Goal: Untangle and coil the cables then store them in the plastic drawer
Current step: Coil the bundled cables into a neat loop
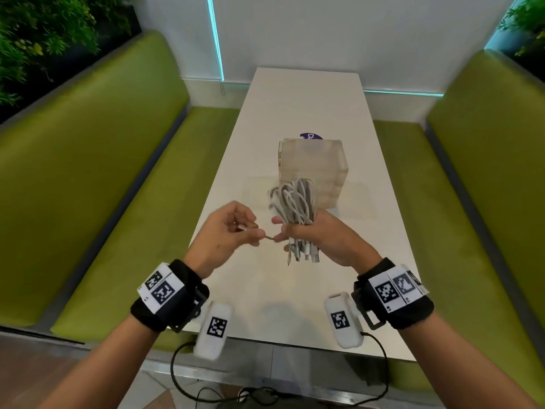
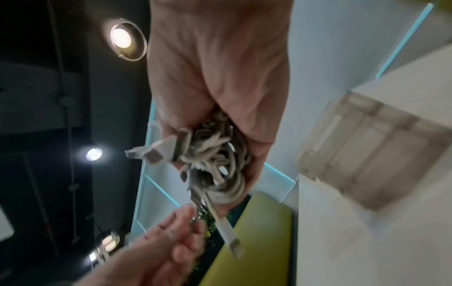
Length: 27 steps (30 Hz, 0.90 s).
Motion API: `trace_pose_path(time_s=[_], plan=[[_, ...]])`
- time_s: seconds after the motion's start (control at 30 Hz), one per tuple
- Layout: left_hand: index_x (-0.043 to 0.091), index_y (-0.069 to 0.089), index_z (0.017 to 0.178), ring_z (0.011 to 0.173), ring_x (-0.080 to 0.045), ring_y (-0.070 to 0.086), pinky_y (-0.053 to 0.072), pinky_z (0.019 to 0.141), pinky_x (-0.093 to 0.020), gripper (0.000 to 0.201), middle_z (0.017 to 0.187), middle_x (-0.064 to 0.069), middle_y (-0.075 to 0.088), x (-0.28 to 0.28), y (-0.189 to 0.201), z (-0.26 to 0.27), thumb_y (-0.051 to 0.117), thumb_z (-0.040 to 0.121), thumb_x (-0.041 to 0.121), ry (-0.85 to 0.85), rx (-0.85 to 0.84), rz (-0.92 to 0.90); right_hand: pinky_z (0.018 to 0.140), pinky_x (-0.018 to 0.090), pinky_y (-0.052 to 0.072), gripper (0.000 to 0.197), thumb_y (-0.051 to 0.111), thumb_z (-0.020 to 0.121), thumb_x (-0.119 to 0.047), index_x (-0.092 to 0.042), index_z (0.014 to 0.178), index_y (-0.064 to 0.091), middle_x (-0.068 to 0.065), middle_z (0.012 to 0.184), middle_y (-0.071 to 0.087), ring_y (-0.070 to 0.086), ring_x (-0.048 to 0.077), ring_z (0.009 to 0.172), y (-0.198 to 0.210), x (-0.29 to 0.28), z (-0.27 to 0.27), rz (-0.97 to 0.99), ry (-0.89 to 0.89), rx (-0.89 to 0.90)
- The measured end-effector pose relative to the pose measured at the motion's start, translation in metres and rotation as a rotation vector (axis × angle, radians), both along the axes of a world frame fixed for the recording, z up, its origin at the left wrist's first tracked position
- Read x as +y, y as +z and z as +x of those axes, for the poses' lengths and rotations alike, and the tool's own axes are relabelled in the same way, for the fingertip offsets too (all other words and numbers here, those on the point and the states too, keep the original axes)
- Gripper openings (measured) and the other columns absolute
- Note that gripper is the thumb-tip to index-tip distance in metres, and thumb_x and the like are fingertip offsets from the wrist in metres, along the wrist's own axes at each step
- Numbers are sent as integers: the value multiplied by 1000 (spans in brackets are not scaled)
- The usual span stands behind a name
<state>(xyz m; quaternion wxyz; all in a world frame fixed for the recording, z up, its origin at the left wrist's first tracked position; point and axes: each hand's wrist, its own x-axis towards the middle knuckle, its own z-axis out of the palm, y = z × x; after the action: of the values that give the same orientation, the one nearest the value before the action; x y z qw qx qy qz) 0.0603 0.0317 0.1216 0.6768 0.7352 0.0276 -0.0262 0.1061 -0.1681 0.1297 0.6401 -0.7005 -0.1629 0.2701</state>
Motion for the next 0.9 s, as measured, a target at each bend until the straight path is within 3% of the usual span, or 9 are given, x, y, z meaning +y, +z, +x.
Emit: trace_pose_path(time_s=[0.23,0.37,0.47,0.53,0.63,0.7,0.77,0.83,0.9], plan=[[9,46,103,55,-20,66,53,61,-29,48,67,-10,64,-12,6,10,70,71,-17,-8,29,-92,70,24,54,25,59,88,1,-5,112,61,21,100,68,70,15,81,2,4,-13,18,153,56],[9,47,109,55,-16,64,55,62,-30,53,70,-8,61,-17,3,9,74,69,-13,33,-2,-153,71,28,53,17,63,86,-1,-7,102,61,13,87,68,67,19,75,1,2,-15,79,158,62],[11,52,108,73,-19,68,56,73,-31,48,92,-16,68,-15,4,7,77,70,-3,23,-26,-172,65,28,50,8,63,85,-3,-11,86,65,10,76,65,62,20,68,0,5,-13,38,66,6],[12,55,108,89,-18,67,54,83,-30,38,113,-9,65,-13,2,4,73,76,6,38,-43,-134,61,24,48,6,63,83,-4,-9,80,64,8,71,62,59,16,64,0,5,-10,-7,6,-38],[11,58,105,102,-22,63,52,87,-36,16,120,-5,63,-13,1,2,58,92,21,143,-32,-195,59,20,45,7,63,82,-2,-8,79,63,7,70,60,56,14,62,2,3,-8,-16,-9,-62],[12,57,109,108,-25,62,52,88,-39,43,119,-6,64,-16,2,3,55,89,50,133,26,-281,62,22,45,8,64,82,-2,-9,78,63,6,69,60,55,13,63,0,5,-9,-36,32,-82],[16,50,122,104,-21,63,54,86,-38,78,116,-2,66,-20,5,5,66,68,69,58,52,-303,67,28,47,7,65,79,-4,-6,86,65,5,71,61,56,15,67,-2,8,-11,-15,67,-73],[22,38,132,95,-19,66,56,76,-34,105,108,-2,68,-26,5,3,82,47,64,-13,68,-353,70,32,48,10,63,80,-7,-8,89,66,5,74,63,58,17,71,-3,14,-14,4,109,-49],[25,30,137,99,-24,67,57,77,-35,114,113,-10,68,-33,2,1,92,43,47,-24,94,-440,65,29,49,10,59,85,-6,-12,78,62,5,71,62,59,15,68,1,20,-19,6,169,-64]])
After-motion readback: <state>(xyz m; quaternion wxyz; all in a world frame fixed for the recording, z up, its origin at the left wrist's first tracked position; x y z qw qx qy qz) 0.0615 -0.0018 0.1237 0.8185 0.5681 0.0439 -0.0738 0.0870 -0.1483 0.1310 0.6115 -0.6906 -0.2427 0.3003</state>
